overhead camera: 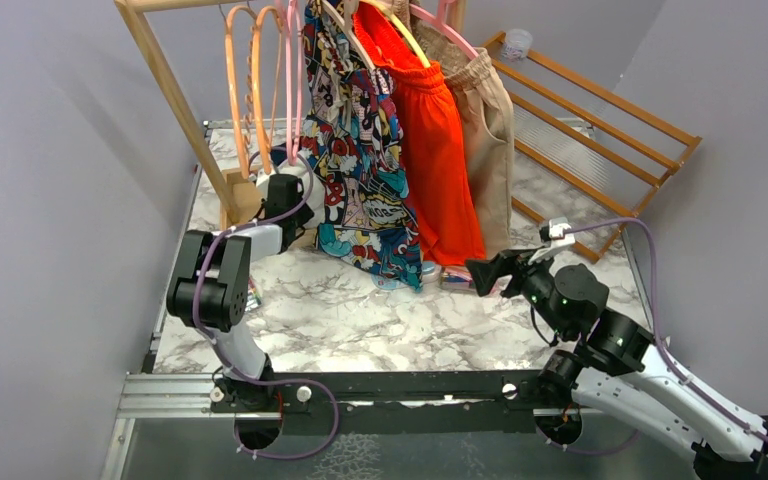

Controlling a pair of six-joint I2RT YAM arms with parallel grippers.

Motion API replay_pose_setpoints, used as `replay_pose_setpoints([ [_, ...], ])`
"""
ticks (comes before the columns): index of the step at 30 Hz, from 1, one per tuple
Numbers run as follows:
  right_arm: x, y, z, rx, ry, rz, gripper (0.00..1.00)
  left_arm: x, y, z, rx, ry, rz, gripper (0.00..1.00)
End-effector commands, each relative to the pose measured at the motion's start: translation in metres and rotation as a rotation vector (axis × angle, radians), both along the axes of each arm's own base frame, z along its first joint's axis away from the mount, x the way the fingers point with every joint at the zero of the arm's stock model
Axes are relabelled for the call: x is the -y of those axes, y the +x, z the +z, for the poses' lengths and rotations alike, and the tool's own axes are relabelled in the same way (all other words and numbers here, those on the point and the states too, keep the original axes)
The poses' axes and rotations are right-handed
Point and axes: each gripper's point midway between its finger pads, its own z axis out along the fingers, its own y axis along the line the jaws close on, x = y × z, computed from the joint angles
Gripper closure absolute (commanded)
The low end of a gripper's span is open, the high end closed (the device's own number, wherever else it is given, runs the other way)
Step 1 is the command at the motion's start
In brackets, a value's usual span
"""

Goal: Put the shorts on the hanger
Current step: Adjust the shorts at the center of the board.

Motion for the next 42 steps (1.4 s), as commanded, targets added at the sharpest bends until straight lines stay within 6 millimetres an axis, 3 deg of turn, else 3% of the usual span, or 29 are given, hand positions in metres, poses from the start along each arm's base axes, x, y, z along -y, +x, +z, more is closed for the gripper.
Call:
replay_pose_setpoints([
  [1, -0.001, 0.002, 0.001, 0.002, -0.001, -0.01, 0.02, 0.002, 0.002, -0.005, -0.012, -0.005, -0.027, 0.72],
  [3, 0.0, 0.002, 0.001, 0.003, 0.001, -0.008, 0.02, 0.003, 0.005, 0.007, 0.022, -0.009, -0.034, 0.85],
  [5, 0.0, 0.002, 0.0, 0.003, 0.001, -0.009, 0.02, 0.003, 0.01, 0.047, 0.12, -0.009, -0.039, 1.0],
  [7, 0.0, 0.003, 0.0, 0.004, 0.0, -0.011, 0.02, 0.0, 0.009, 0.07, 0.172, -0.012, -0.025, 1.0],
  [10, -0.002, 0.004, 0.0, 0.005, -0.004, -0.01, 0.02, -0.006, -0.001, 0.09, 0.213, -0.032, 0.01, 1.0],
  [20, -0.011, 0.005, -0.005, -0.011, -0.022, 0.02, 0.02, -0.007, -0.058, 0.118, 0.288, -0.244, 0.112, 1.0],
  [23, -0.014, 0.004, -0.009, -0.016, -0.023, 0.036, 0.02, -0.007, -0.078, 0.119, 0.301, -0.308, 0.137, 1.0],
  [29, -0.017, 0.002, -0.011, -0.025, -0.024, 0.053, 0.02, -0.025, -0.112, 0.146, 0.364, -0.294, 0.204, 1.0],
  [33, -0.019, 0.002, -0.011, -0.026, -0.026, 0.063, 0.02, -0.033, -0.135, 0.153, 0.355, -0.275, 0.237, 1.0],
  [36, -0.021, 0.002, -0.01, -0.026, -0.032, 0.073, 0.02, -0.036, -0.149, 0.174, 0.407, -0.278, 0.242, 1.0],
  [42, -0.025, 0.002, -0.012, -0.031, -0.035, 0.089, 0.02, -0.046, -0.168, 0.241, 0.546, -0.256, 0.24, 1.0],
])
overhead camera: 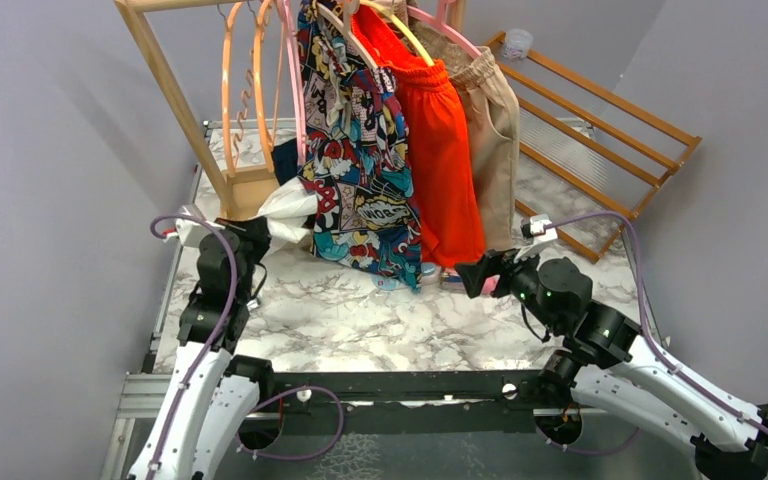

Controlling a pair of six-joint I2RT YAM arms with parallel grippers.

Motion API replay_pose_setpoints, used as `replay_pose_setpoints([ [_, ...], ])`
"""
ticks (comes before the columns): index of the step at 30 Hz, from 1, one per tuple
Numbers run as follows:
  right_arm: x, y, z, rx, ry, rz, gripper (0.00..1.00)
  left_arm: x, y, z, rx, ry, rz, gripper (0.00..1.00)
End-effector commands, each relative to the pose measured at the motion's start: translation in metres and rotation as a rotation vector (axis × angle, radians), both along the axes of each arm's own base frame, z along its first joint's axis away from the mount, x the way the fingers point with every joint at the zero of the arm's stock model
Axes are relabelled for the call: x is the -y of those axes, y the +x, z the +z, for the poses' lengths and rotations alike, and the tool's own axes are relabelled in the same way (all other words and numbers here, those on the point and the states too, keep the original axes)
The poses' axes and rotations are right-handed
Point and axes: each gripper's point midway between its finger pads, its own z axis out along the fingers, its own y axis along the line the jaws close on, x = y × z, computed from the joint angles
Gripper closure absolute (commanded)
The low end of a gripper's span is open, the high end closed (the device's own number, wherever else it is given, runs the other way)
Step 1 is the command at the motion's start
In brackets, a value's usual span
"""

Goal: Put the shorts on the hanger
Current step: Adjust the shorts at the center of the board.

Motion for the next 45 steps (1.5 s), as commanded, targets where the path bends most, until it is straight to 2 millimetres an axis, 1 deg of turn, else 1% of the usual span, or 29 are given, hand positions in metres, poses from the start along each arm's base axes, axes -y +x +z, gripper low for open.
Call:
replay_pose_setpoints([
  [1, -0.006, -0.001, 0.006, 0.021, 0.013, 0.036, 0.02, -0.019, -0.016, 0.067, 0.128, 0.037, 0.074, 1.0],
  [7, -0.005, -0.002, 0.01, 0.034, 0.024, 0.034, 0.02, -0.017, -0.035, 0.126, 0.25, 0.039, 0.044, 1.0],
  [15, -0.002, -0.003, 0.014, 0.046, 0.036, 0.03, 0.02, -0.012, -0.059, 0.197, 0.407, 0.053, -0.009, 1.0],
  [20, -0.003, -0.004, 0.015, 0.047, 0.039, 0.034, 0.02, -0.004, -0.077, 0.24, 0.517, 0.038, -0.067, 1.0],
  [26, -0.004, -0.004, 0.016, 0.051, 0.043, 0.04, 0.02, 0.019, -0.1, 0.295, 0.69, 0.024, -0.206, 1.0],
  [29, -0.004, -0.005, 0.018, 0.059, 0.051, 0.048, 0.02, 0.028, -0.114, 0.316, 0.804, 0.056, -0.267, 1.0],
  [35, -0.006, -0.008, 0.023, 0.073, 0.072, 0.066, 0.02, 0.042, -0.141, 0.347, 0.978, 0.104, -0.359, 1.0],
  [38, -0.005, -0.01, 0.024, 0.078, 0.078, 0.07, 0.02, 0.045, -0.151, 0.361, 1.03, 0.122, -0.38, 1.0],
  [42, -0.005, -0.011, 0.025, 0.081, 0.087, 0.074, 0.02, 0.05, -0.16, 0.377, 1.086, 0.125, -0.412, 1.0],
  [45, -0.005, -0.011, 0.028, 0.086, 0.092, 0.075, 0.02, 0.055, -0.168, 0.394, 1.152, 0.111, -0.445, 1.0],
])
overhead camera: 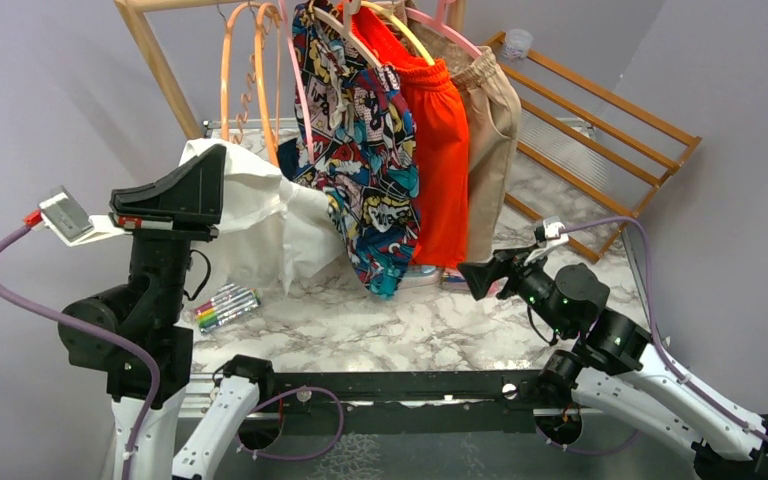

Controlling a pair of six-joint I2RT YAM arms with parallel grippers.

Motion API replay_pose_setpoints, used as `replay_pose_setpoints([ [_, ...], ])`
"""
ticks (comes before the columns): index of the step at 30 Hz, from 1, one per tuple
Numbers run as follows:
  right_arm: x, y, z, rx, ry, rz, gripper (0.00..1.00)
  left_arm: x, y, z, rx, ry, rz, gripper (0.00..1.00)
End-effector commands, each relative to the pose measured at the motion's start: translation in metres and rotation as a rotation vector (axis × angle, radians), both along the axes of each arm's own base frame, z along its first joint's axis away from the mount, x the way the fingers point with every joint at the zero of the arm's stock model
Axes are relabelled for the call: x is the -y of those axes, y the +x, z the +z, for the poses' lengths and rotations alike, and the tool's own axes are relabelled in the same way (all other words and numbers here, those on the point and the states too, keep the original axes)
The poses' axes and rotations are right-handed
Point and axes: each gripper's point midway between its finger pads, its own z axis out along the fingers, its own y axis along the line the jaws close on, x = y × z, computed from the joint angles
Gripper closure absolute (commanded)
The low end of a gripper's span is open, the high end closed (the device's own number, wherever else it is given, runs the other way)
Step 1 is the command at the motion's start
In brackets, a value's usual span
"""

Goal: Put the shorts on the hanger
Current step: Adjust the shorts at the center of the board.

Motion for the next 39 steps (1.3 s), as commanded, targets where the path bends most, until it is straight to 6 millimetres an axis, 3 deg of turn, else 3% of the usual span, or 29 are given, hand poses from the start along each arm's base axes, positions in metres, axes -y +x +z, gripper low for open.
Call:
replay_pose_setpoints([
  [1, -0.003, -0.003, 0.006, 0.03, 0.018, 0.031, 0.02, 0.008, -0.048, 0.062, 0.259, 0.001, -0.087, 1.0],
  [5, -0.003, -0.004, 0.009, 0.041, 0.028, 0.032, 0.02, 0.016, -0.068, 0.102, 0.36, 0.044, -0.125, 1.0],
  [9, -0.009, -0.006, 0.012, 0.05, 0.041, 0.062, 0.02, 0.019, -0.072, 0.125, 0.406, 0.029, -0.159, 1.0],
  [12, -0.016, -0.01, 0.015, 0.056, 0.052, 0.108, 0.02, 0.032, -0.058, 0.122, 0.383, 0.019, -0.262, 1.0],
  [15, -0.019, -0.014, 0.015, 0.056, 0.057, 0.138, 0.02, 0.053, -0.027, 0.102, 0.281, 0.038, -0.386, 1.0],
  [18, -0.019, -0.016, 0.012, 0.049, 0.055, 0.143, 0.02, 0.07, 0.002, 0.056, 0.165, 0.095, -0.449, 1.0],
  [21, -0.018, -0.016, 0.007, 0.036, 0.052, 0.142, 0.02, 0.078, 0.024, -0.013, 0.036, 0.122, -0.447, 1.0],
  [22, -0.019, -0.016, 0.006, 0.035, 0.054, 0.143, 0.02, 0.083, 0.037, -0.049, -0.046, 0.134, -0.458, 1.0],
  [26, -0.024, -0.017, 0.002, 0.024, 0.027, 0.172, 0.02, 0.094, 0.053, -0.161, -0.266, 0.22, -0.471, 1.0],
  [30, -0.045, -0.025, -0.005, 0.015, -0.016, 0.298, 0.05, 0.082, 0.062, -0.255, -0.436, 0.209, -0.379, 1.0],
  [33, -0.065, -0.031, -0.015, -0.025, -0.034, 0.395, 0.07, 0.067, 0.071, -0.3, -0.562, 0.175, -0.284, 1.0],
  [39, -0.096, -0.041, -0.043, -0.14, -0.043, 0.513, 0.16, 0.024, 0.093, -0.345, -0.772, 0.206, -0.001, 1.0],
])
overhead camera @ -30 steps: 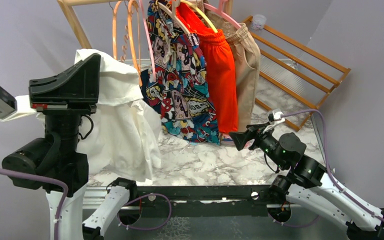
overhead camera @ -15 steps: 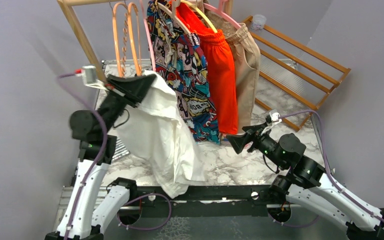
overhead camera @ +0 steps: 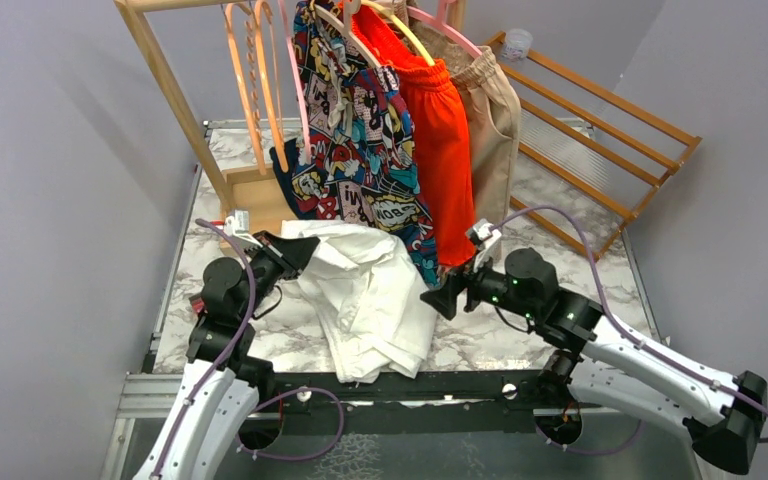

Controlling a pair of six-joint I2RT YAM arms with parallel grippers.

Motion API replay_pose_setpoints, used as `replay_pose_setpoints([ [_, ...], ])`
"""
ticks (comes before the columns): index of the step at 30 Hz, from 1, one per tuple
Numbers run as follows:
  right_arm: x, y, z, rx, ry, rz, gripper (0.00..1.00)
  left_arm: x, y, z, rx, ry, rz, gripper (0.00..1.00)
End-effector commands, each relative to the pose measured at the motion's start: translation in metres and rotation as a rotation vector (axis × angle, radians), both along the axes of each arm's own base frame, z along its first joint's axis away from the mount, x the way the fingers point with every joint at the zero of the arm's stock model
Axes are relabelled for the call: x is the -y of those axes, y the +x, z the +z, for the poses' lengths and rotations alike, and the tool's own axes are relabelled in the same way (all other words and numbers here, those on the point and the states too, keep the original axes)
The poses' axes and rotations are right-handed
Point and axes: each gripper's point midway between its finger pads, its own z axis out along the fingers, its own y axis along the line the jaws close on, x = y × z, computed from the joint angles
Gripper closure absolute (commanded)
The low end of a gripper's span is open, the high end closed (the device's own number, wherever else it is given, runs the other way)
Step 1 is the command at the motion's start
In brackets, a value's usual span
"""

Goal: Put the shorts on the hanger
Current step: Adjust the shorts at the center of the board.

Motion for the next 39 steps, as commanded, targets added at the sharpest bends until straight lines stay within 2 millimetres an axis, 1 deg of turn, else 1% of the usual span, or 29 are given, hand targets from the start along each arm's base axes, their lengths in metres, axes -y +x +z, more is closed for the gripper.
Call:
replay_pose_setpoints([
  [1, -0.027, -0.016, -0.001, -0.039, 0.027, 0.115, 0.18, -0.047, 0.021, -0.025, -0.106, 0.154, 0.273, 1.0],
  [2, -0.03, -0.017, -0.006, -0.04, 0.0, 0.1, 0.18, -0.054, 0.024, -0.03, -0.127, 0.187, 0.307, 1.0],
  [4, -0.038, -0.022, -0.015, -0.017, -0.068, 0.069, 0.18, -0.058, 0.029, -0.035, -0.153, 0.237, 0.323, 1.0],
  [8, -0.054, -0.034, -0.029, -0.002, -0.154, 0.057, 0.17, -0.057, 0.036, -0.038, -0.161, 0.287, 0.312, 1.0],
  [10, -0.062, -0.036, -0.033, 0.002, -0.173, 0.063, 0.16, -0.057, 0.037, -0.037, -0.154, 0.308, 0.304, 1.0],
  [13, -0.078, -0.035, -0.034, 0.047, -0.218, 0.056, 0.16, -0.055, 0.037, -0.032, -0.129, 0.336, 0.283, 1.0],
  [16, -0.092, -0.03, -0.031, 0.113, -0.291, 0.008, 0.15, -0.052, 0.034, -0.023, -0.079, 0.372, 0.246, 1.0],
  [18, -0.1, -0.023, -0.029, 0.127, -0.301, -0.025, 0.14, -0.049, 0.033, -0.02, -0.052, 0.392, 0.223, 1.0],
  [22, -0.123, -0.018, -0.028, 0.142, -0.293, -0.009, 0.13, -0.04, 0.03, -0.013, 0.005, 0.379, 0.179, 1.0],
  [25, -0.139, -0.021, -0.04, 0.117, -0.32, 0.028, 0.13, -0.034, 0.028, -0.009, 0.035, 0.354, 0.153, 1.0],
  [29, -0.154, -0.029, -0.058, 0.086, -0.364, 0.065, 0.14, -0.031, 0.027, -0.012, 0.035, 0.35, 0.145, 1.0],
  [31, -0.156, -0.031, -0.069, 0.071, -0.404, 0.058, 0.14, -0.032, 0.027, -0.011, 0.039, 0.352, 0.15, 1.0],
  [32, -0.155, -0.03, -0.079, 0.063, -0.44, 0.035, 0.14, -0.032, 0.027, -0.01, 0.043, 0.355, 0.152, 1.0],
  [33, -0.152, -0.029, -0.084, 0.055, -0.468, 0.007, 0.14, -0.032, 0.027, -0.01, 0.044, 0.362, 0.155, 1.0],
  [37, -0.133, -0.015, -0.104, 0.067, -0.566, -0.145, 0.16, -0.033, 0.026, -0.009, 0.046, 0.378, 0.161, 1.0],
  [38, -0.129, -0.013, -0.108, 0.07, -0.585, -0.16, 0.18, -0.032, 0.026, -0.01, 0.047, 0.378, 0.16, 1.0],
  [39, -0.126, -0.012, -0.111, 0.07, -0.603, -0.176, 0.25, -0.032, 0.026, -0.01, 0.047, 0.38, 0.159, 1.0],
])
